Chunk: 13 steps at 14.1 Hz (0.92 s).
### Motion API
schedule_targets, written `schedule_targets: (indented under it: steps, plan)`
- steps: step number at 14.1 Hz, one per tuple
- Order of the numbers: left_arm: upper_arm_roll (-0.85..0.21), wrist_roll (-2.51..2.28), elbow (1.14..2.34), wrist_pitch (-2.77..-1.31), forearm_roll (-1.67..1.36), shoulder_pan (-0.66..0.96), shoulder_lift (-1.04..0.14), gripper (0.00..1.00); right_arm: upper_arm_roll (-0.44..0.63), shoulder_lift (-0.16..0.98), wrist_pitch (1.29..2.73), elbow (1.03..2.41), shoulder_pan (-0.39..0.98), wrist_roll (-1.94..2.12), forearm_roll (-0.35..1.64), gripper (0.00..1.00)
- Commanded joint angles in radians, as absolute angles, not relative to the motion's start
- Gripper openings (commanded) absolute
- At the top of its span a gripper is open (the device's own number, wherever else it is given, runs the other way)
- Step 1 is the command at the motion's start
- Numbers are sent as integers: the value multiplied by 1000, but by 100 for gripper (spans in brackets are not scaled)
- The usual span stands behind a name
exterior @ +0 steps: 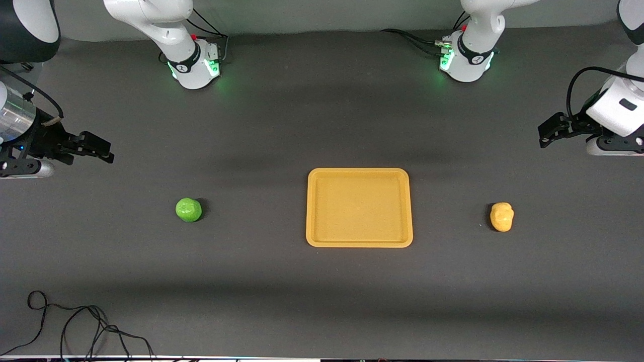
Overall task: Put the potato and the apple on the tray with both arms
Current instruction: 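Reach the left gripper down to the yellow potato while the right gripper waits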
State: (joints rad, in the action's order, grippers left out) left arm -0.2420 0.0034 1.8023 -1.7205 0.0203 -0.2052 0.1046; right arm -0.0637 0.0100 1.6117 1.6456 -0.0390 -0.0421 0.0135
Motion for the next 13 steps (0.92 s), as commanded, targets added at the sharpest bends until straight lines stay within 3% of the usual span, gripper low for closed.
schedule_targets:
  steps: [1, 6, 13]
  plan:
    - [-233, 18, 1821, -1727, 11, -198, 126, 100, -71, 9, 1569, 1624, -48, -46, 12, 100]
    - [-232, 18, 1827, -1774, 11, -198, 100, 100, -69, 28, 1566, 1623, -41, -22, 6, 100]
    - [-230, 25, 1838, -2028, 35, -204, -190, 100, -71, 78, 1566, 1592, -43, -14, 8, 100]
